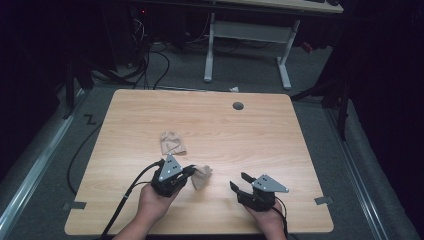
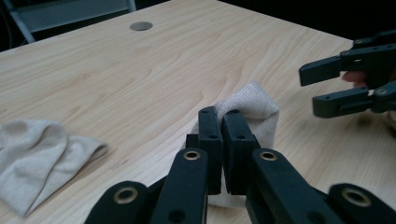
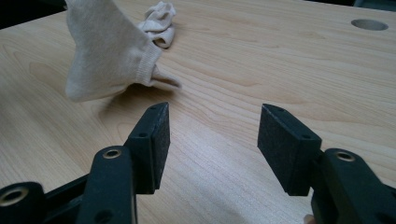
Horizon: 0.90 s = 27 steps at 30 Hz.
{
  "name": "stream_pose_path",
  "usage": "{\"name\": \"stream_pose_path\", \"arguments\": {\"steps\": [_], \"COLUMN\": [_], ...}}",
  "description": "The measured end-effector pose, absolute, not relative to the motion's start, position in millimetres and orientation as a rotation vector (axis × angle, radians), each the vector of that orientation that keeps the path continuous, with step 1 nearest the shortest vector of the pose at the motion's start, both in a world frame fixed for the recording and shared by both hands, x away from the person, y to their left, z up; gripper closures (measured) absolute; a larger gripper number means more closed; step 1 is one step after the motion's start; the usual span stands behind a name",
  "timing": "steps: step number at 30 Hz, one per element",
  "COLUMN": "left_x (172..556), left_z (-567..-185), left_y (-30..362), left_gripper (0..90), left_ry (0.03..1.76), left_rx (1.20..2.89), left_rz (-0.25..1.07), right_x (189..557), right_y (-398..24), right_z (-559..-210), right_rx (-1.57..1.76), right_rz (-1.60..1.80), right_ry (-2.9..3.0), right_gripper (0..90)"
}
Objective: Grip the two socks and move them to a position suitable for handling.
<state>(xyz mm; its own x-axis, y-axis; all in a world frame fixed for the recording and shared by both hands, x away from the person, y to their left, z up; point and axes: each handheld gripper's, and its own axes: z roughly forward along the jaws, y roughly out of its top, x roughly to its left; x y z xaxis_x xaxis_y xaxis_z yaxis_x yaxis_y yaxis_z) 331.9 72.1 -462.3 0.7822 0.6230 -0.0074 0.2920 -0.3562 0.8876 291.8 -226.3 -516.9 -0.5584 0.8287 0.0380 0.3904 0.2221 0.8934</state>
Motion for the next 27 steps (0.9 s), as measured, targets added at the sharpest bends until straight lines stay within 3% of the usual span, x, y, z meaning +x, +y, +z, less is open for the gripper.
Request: {"name": "stream_pose_path", "arguments": {"steps": [16,27], "left_x": [331,331], "left_z": [-432,-417], "left_y": [78,57], "left_gripper": [87.6,87.6], "left_ry": [0.678,0.631], "left_rx": [1.941,1.920], "left_rz": [0.459,0.442], "right_x": [292,292], "right_y": [-227,-228], "right_z": [-517,-517], "right_rx": [1.125,1.132], "right_rz": [1.304,1.309], "right_ry": [2.052,2.047], "right_gripper": [45.6,45.7]}}
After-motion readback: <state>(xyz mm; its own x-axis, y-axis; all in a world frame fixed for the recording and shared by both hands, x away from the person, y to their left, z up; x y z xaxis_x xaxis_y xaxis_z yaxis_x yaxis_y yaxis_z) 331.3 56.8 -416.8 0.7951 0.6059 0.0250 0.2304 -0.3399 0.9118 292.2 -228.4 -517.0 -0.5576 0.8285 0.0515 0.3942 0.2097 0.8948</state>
